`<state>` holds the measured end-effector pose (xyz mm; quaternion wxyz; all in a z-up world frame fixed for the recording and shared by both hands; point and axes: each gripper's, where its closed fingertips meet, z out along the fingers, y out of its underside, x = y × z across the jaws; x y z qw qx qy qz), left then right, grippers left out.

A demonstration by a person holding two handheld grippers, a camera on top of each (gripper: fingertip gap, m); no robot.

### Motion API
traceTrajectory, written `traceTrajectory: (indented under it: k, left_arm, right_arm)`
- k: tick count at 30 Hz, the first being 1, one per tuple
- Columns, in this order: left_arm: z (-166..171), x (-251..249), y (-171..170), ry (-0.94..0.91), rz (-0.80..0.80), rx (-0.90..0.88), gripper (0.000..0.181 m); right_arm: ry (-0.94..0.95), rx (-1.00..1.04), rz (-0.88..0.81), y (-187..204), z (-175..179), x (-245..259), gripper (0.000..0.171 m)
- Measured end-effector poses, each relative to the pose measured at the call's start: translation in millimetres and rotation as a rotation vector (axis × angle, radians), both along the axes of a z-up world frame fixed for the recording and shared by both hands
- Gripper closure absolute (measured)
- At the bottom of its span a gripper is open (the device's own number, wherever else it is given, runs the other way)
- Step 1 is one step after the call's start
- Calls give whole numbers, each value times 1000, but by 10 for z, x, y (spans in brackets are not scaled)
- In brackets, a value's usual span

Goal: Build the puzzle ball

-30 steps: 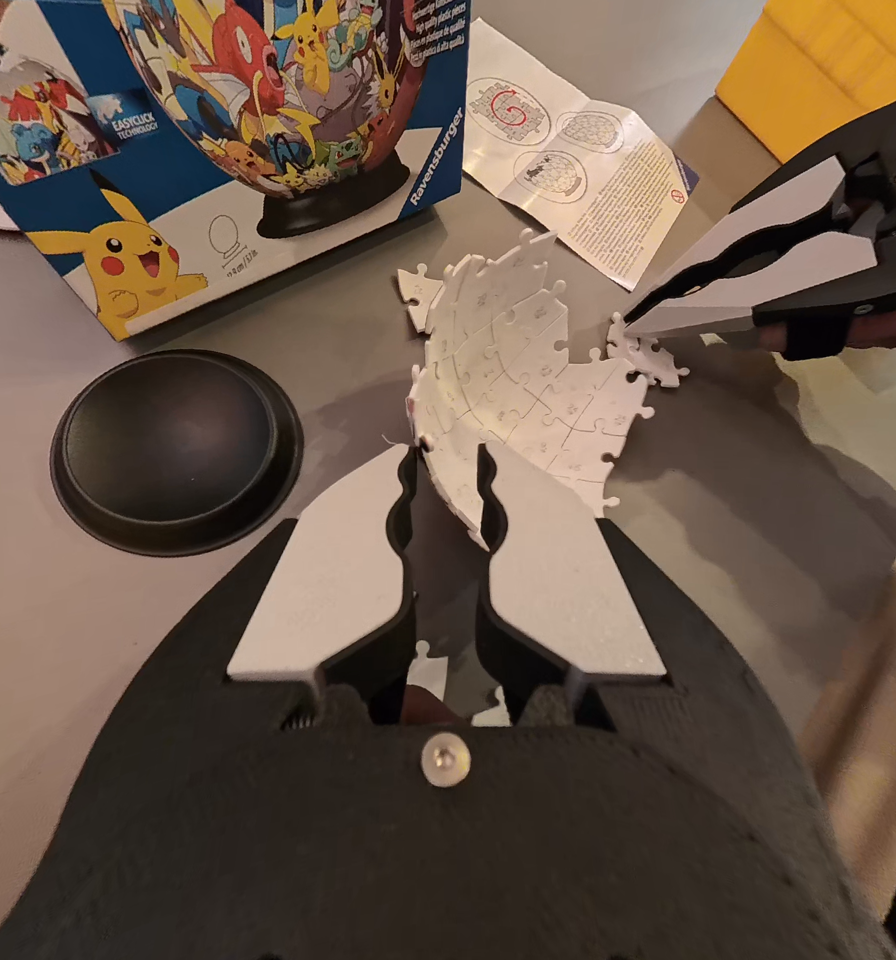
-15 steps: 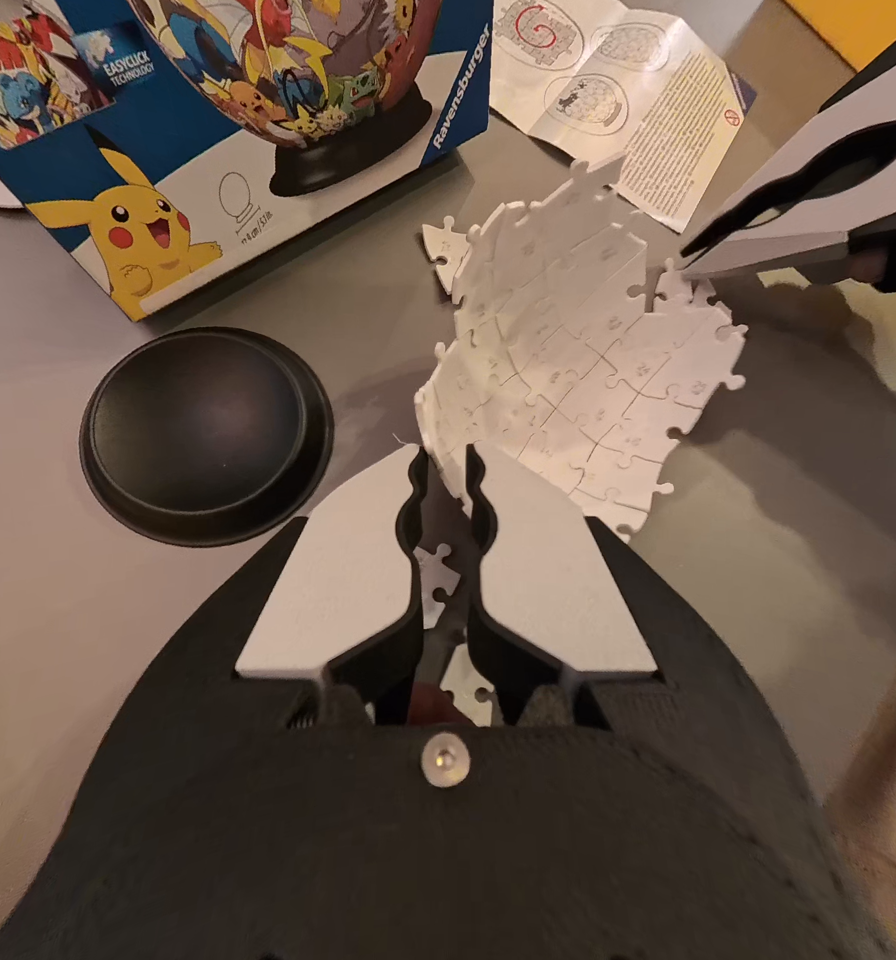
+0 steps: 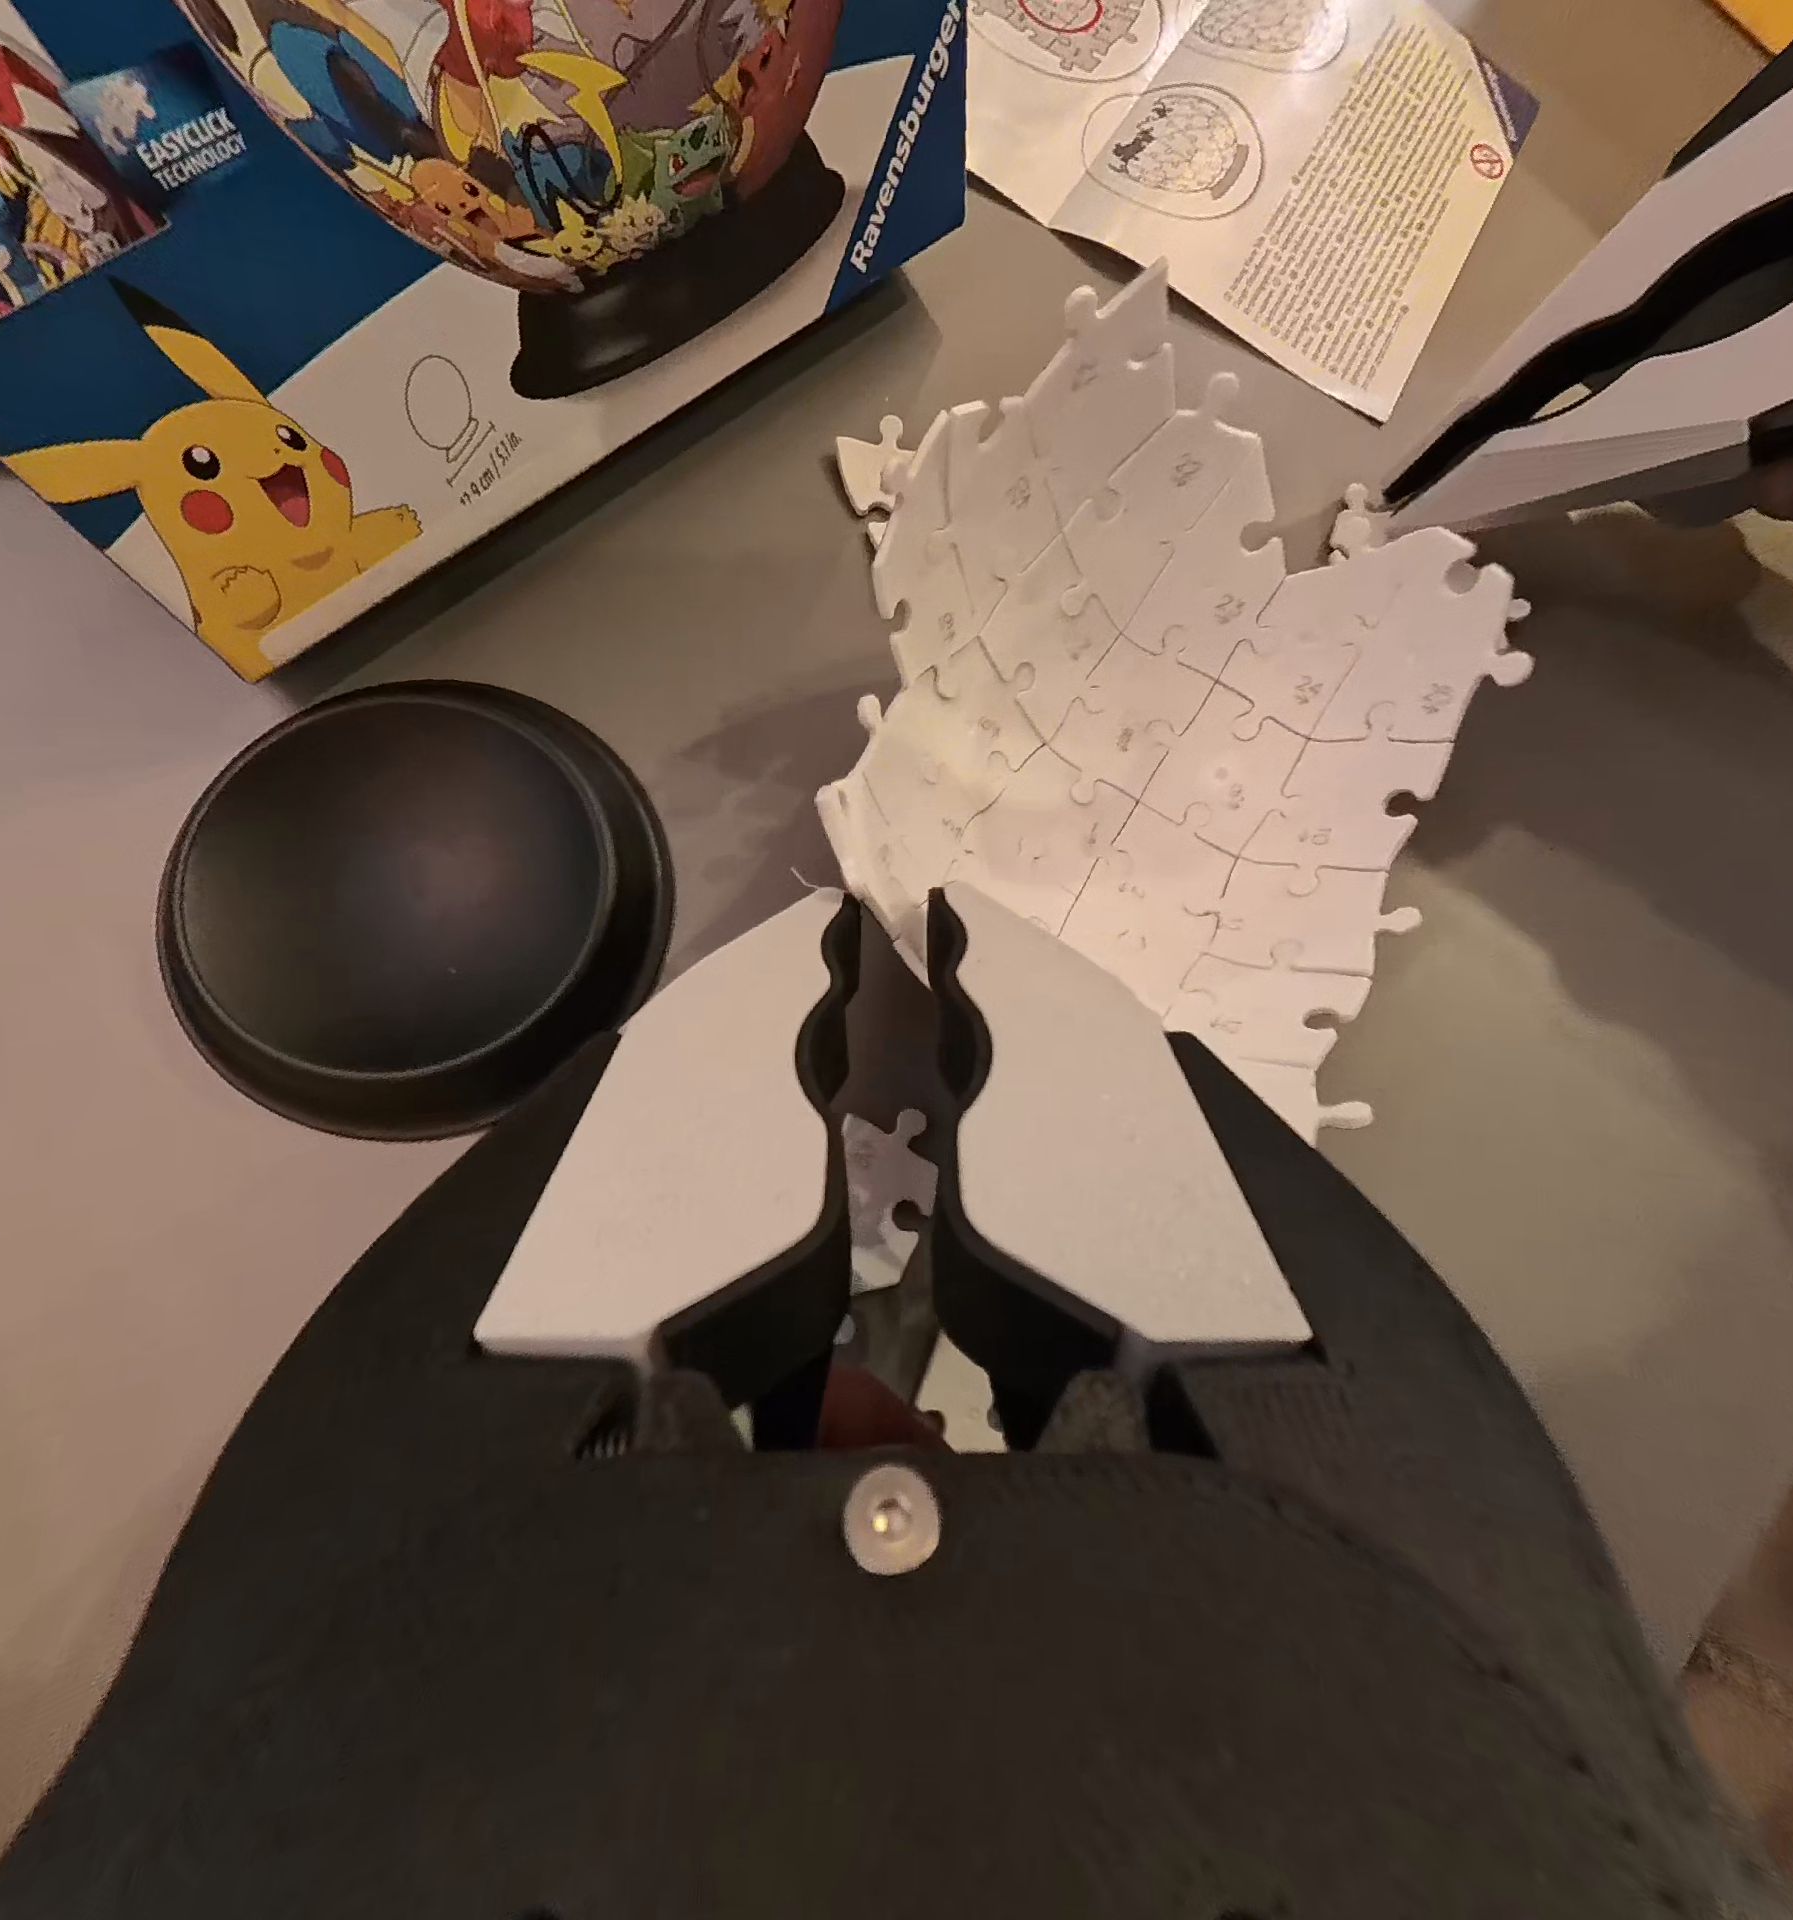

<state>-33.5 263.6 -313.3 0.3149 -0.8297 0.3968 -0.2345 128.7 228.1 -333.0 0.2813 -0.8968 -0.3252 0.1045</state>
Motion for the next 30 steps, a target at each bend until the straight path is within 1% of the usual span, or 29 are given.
traceTrajectory:
  k: [6, 12, 13, 16, 21, 24, 26, 28, 29, 30]
  left_arm:
    - [-7, 2, 66, 13, -36, 1, 170]
    - [-9, 48, 140, 72, -154, -19, 169]
    - [-2, 68, 155, 83, -178, -19, 170]
    - [9, 127, 203, 122, -233, -21, 169]
    - [25, 243, 276, 170, -312, -6, 169]
    - [18, 292, 314, 193, -351, -15, 168]
    - [20, 317, 332, 202, -372, -16, 168]
    - [24, 338, 360, 215, -389, -3, 167]
    - [26, 346, 373, 223, -396, 5, 167]
    - [28, 354, 381, 229, -403, 8, 167]
  right_arm:
    - [-4, 3, 18, -12, -1, -18, 171]
    - [-17, 6, 17, -3, 13, 51, 171]
    - [-24, 9, 11, 3, 26, 74, 169]
    - [-34, -11, 4, -18, 32, 107, 156]
    - [-52, -3, 32, -7, -8, 64, 153]
    - [-57, 22, 47, 51, -17, 24, 158]
    - [-98, 51, 55, 91, -13, 50, 169]
    - [-86, 75, 65, 101, 46, 36, 171]
    - [-56, 74, 62, 93, 84, 11, 168]
    - [-32, 65, 61, 81, 107, -13, 160]
